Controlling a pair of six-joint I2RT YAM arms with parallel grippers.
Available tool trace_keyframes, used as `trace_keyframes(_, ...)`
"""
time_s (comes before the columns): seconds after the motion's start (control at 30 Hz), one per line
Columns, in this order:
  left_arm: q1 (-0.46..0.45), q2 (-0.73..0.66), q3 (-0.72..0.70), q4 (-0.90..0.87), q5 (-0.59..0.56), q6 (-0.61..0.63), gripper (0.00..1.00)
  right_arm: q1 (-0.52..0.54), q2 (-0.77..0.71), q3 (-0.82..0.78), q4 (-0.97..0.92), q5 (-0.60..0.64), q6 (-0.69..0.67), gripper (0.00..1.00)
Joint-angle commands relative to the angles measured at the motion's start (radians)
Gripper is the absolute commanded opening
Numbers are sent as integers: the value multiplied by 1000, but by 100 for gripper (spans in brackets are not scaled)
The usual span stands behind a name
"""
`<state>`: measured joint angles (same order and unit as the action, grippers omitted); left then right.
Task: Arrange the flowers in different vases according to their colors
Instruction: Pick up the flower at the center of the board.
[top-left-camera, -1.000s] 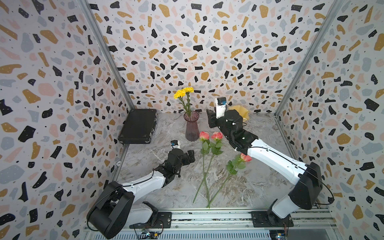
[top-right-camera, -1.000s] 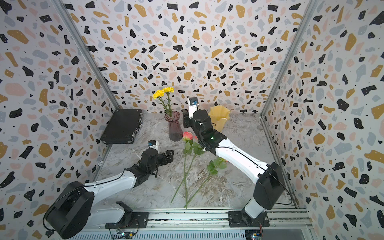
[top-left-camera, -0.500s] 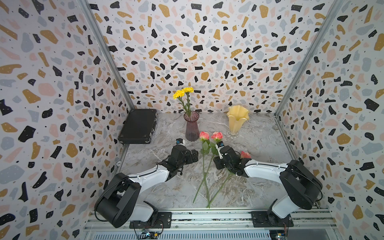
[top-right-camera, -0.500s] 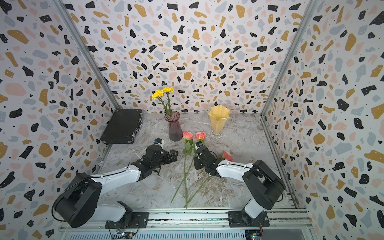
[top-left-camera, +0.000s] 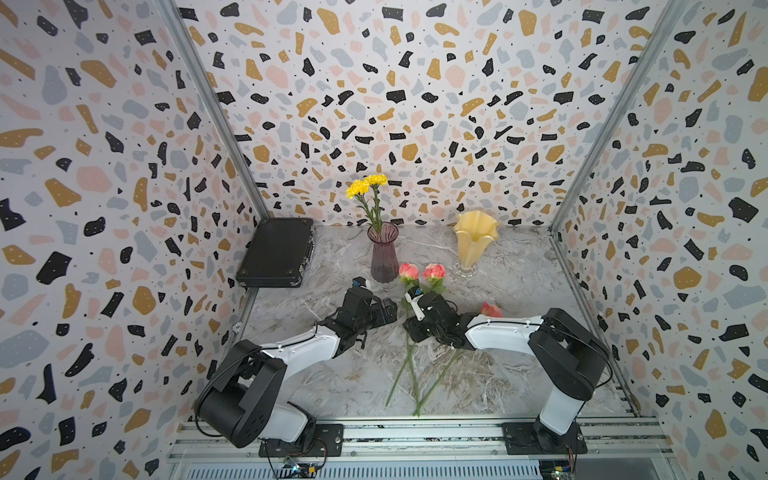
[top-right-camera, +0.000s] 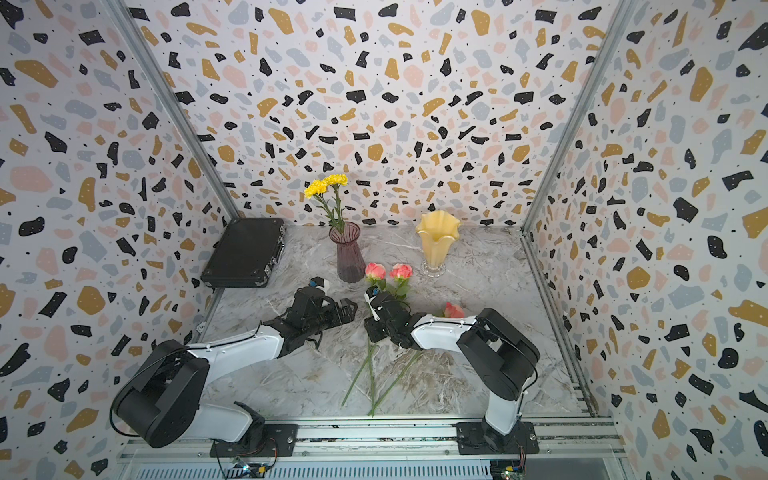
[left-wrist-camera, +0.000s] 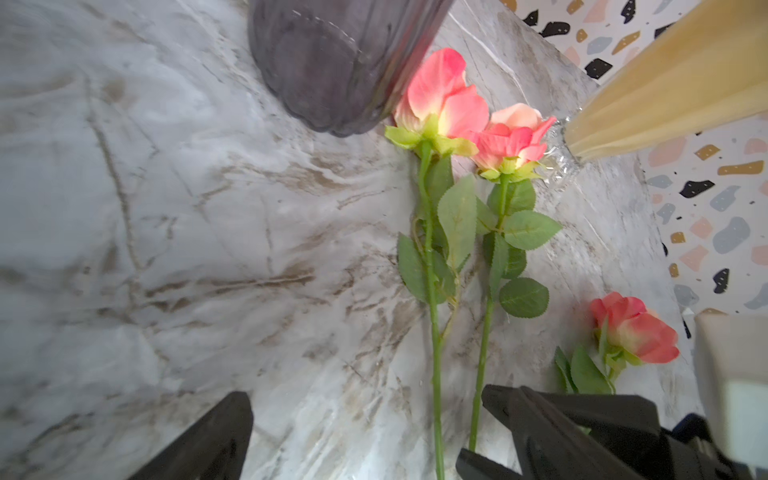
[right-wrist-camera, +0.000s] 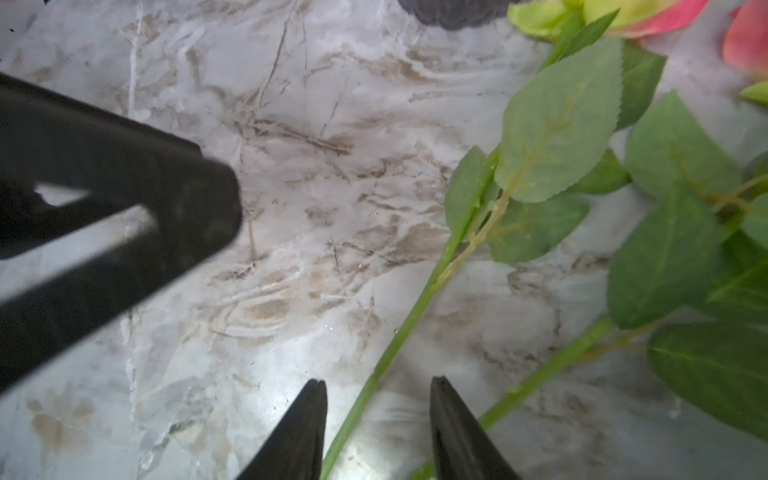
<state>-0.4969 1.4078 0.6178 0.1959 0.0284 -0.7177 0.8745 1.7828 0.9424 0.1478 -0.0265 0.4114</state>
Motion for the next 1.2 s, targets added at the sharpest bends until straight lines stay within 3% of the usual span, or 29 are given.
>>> trace_keyframes(0.0,16,-86,-27,-12,-96,-15,99,10,15,67,-83,13,42,47)
trace_keyframes(0.17,17,-198,-94,-6,-231,-19,99,14,63,96,-108,11,83,46)
trace_keyframes(0.5,18,-303,-165,8,-315,-46,100,16,102,158,-234,78,130,42)
trace_keyframes(0.73,17,-306,-146,-5,-292,12,100,17,140,194,-270,71,136,32)
trace_keyframes(0.9,18,-364,-140,-58,-373,43,99,15,150,196,-273,98,133,22)
trace_keyframes(1.03,18,-369,-166,-10,-358,27,99,17,138,182,-254,95,142,19)
trace_keyframes(1.17,18,-360,-136,-49,-367,52,99,16,123,165,-222,85,150,5)
